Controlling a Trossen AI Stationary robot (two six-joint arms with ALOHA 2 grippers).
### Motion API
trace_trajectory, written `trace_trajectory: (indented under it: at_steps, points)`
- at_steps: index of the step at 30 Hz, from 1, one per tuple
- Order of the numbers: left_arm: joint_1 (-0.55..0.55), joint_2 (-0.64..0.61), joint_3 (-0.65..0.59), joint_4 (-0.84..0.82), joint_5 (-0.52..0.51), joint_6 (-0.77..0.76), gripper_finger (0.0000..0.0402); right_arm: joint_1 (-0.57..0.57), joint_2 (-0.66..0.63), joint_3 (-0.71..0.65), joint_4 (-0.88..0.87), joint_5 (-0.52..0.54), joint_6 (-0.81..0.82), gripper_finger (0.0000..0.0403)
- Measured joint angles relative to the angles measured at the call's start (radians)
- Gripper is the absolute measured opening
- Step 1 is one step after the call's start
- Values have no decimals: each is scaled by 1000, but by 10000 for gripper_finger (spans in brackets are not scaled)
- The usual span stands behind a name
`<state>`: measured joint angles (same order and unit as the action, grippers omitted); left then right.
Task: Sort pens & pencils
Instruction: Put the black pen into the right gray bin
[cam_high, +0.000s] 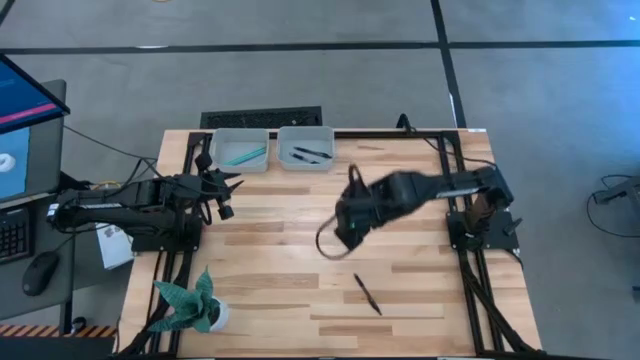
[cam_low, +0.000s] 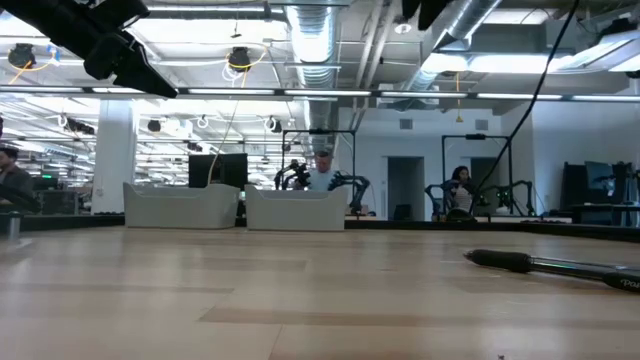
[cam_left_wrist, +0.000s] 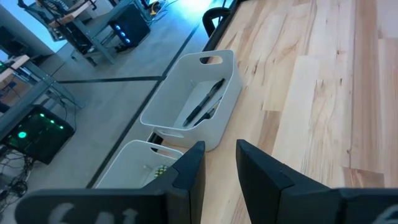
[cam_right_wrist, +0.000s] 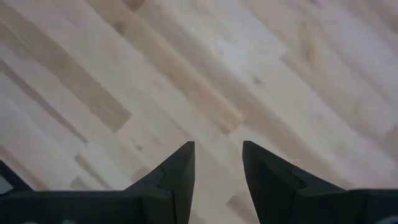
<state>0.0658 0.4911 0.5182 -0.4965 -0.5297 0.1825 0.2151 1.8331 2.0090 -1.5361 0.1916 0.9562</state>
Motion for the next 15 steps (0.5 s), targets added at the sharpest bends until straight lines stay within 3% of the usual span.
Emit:
trace_trajectory:
  at_steps: [7,15]
  points:
    - [0,2,0,-2,0,0,82,127,80,-10,-45,18,240,162]
    - [0,39,0,-3,23,5,82,220,126,-143,9,-67,426,211]
